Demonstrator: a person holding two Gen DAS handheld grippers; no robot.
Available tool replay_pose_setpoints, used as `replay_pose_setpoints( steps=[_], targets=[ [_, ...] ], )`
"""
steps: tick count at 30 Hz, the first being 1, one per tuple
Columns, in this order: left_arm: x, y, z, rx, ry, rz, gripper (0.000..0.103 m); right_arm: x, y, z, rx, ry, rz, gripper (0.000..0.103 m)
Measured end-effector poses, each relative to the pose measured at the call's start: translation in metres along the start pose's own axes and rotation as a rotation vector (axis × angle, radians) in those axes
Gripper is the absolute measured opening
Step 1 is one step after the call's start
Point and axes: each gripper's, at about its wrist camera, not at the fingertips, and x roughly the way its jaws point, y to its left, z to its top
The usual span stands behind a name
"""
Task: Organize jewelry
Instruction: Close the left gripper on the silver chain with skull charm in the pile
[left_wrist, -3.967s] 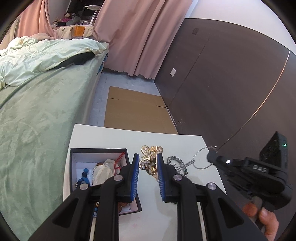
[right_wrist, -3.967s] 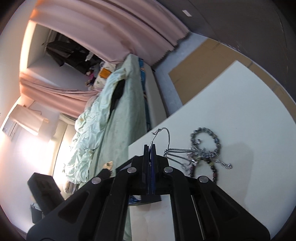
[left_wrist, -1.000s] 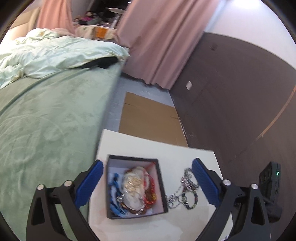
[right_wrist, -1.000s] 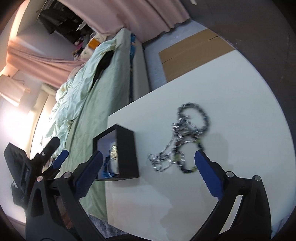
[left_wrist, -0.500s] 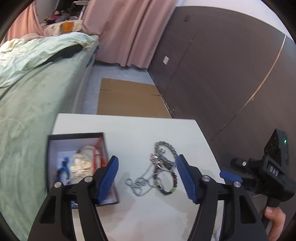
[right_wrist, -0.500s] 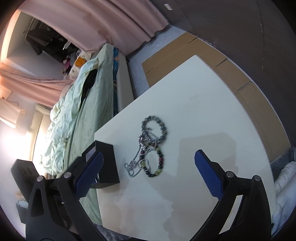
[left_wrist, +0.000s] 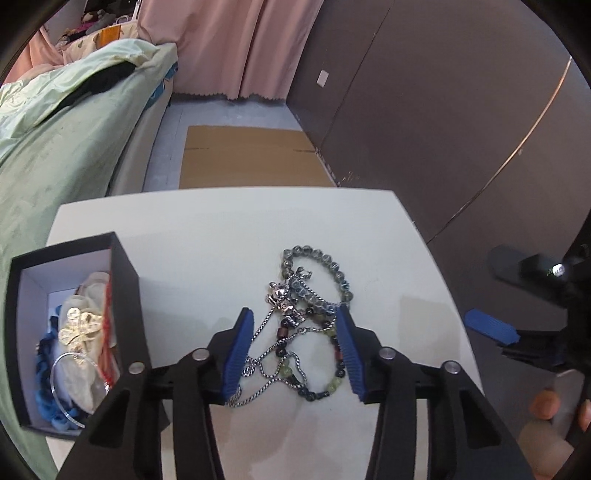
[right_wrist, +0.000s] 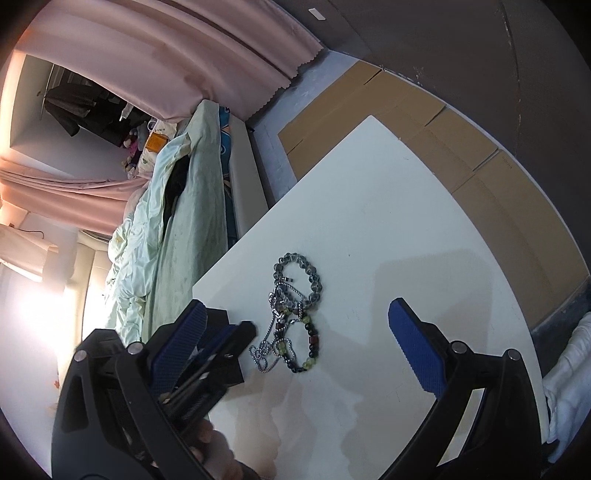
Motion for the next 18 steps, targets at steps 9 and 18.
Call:
replay_pose_setpoints(
  steps=[9, 18],
  targets=[
    [0.035, 0.000, 0.003, 0.004, 0.048, 0.041, 0.035, 0.008, -0.006, 0.010, 0.024, 0.007, 0.004, 0.099],
    [0.045, -0.005, 0.002, 0.053, 0.035, 0.076, 0.016, 0.018, -0.004, 0.012, 0.012, 0.028, -0.006, 0.095]
  ],
)
